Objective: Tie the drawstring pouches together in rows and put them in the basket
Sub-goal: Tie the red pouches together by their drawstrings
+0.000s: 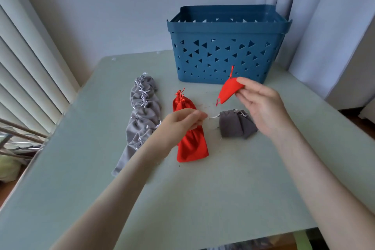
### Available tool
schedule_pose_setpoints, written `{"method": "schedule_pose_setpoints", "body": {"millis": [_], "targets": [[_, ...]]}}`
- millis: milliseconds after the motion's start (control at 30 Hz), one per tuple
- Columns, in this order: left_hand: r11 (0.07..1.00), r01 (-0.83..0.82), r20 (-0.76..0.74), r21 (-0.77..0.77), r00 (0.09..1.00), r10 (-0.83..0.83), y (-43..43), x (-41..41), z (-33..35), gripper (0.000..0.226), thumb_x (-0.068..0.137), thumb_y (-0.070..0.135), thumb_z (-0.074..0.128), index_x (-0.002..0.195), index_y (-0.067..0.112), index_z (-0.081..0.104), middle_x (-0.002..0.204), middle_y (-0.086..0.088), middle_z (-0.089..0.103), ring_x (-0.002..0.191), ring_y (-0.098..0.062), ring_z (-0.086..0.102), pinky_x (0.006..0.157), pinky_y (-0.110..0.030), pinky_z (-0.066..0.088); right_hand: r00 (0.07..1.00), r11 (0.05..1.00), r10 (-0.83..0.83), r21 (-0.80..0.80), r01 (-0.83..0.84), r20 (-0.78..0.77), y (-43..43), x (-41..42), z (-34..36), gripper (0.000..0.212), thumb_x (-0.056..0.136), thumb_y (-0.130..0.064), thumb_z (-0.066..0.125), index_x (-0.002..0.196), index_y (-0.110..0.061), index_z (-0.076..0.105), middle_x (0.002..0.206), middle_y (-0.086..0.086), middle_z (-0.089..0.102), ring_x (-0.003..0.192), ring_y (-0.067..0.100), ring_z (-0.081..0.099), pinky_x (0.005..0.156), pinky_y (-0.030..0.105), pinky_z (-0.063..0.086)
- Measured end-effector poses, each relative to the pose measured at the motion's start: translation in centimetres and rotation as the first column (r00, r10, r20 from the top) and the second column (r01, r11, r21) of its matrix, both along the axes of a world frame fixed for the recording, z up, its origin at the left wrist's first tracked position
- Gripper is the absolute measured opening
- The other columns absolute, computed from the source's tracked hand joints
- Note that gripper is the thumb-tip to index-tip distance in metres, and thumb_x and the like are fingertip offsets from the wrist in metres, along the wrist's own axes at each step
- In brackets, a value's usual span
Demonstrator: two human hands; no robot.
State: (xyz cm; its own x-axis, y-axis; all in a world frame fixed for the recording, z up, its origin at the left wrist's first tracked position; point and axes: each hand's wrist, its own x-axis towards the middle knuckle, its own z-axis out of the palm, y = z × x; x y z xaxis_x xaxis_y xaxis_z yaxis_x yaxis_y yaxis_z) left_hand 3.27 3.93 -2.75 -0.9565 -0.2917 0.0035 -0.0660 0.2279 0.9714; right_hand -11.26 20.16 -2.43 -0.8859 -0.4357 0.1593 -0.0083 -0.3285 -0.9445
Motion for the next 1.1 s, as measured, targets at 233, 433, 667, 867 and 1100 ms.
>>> {"method": "schedule_pose_setpoints", "body": {"millis": [233,433,667,867,1100], "targets": [[0.744,-0.130,0.100,0.655,0.991,0.084,-1.2,0.9,0.3,0.058,0.096,0.049,0.034,0.122,0.000,0.053,0.112,-0.015,0.065,0.103,-0.022,0.065,0.084,-0.025,0.055,0.848,0.851,0.517,-0.184,-0.492,0.121,-2.3,3.9,-0.6,0.036,0.085,0.004,0.045,0.117,0.003,0.062,0.118,0.018,0.065,0.114,0.025,0.061,0.097,0.032,0.049],[0.605,-0.238,0.226,0.760,0.969,0.097,-2.2,1.9,0.1,0.046,0.096,0.049,0.039,0.097,0.008,0.058,0.080,-0.006,0.059,0.067,-0.014,0.055,0.056,-0.023,0.049,0.653,0.658,0.751,-0.194,-0.728,0.096,-3.8,5.0,-0.8,0.026,0.083,-0.015,0.064,0.106,-0.006,0.071,0.107,0.010,0.070,0.102,0.020,0.066,0.090,0.032,0.051],[0.732,-0.205,0.037,0.650,0.970,0.238,-2.0,3.3,-1.1,0.021,0.098,0.013,0.047,0.108,0.002,0.061,0.075,-0.004,0.072,0.058,-0.008,0.066,0.047,-0.016,0.049,0.760,0.742,0.639,0.166,-0.650,0.118,-5.7,5.2,-1.4,0.031,0.082,-0.040,0.061,0.088,-0.010,0.059,0.077,0.004,0.064,0.069,0.015,0.061,0.062,0.025,0.048],[0.825,-0.278,0.065,0.492,0.957,0.284,-1.2,3.4,-2.5,0.025,0.093,0.022,0.056,0.115,0.011,0.062,0.109,-0.007,0.071,0.104,-0.022,0.065,0.093,-0.039,0.052,0.885,0.866,0.466,0.197,-0.460,0.017,-6.3,5.7,-2.6,0.015,0.083,-0.026,0.063,0.094,-0.015,0.060,0.070,0.001,0.056,0.061,0.010,0.050,0.057,0.020,0.039],[0.843,-0.302,0.039,0.446,0.947,0.319,-0.4,3.1,-2.4,0.036,0.092,0.048,0.052,0.102,0.018,0.069,0.107,-0.007,0.071,0.106,-0.024,0.065,0.097,-0.044,0.049,0.847,0.835,0.526,0.241,-0.496,-0.078,-5.7,5.7,-2.6,0.023,0.085,-0.030,0.062,0.106,-0.025,0.069,0.093,0.014,0.054,0.080,0.022,0.047,0.067,0.023,0.041]]}}
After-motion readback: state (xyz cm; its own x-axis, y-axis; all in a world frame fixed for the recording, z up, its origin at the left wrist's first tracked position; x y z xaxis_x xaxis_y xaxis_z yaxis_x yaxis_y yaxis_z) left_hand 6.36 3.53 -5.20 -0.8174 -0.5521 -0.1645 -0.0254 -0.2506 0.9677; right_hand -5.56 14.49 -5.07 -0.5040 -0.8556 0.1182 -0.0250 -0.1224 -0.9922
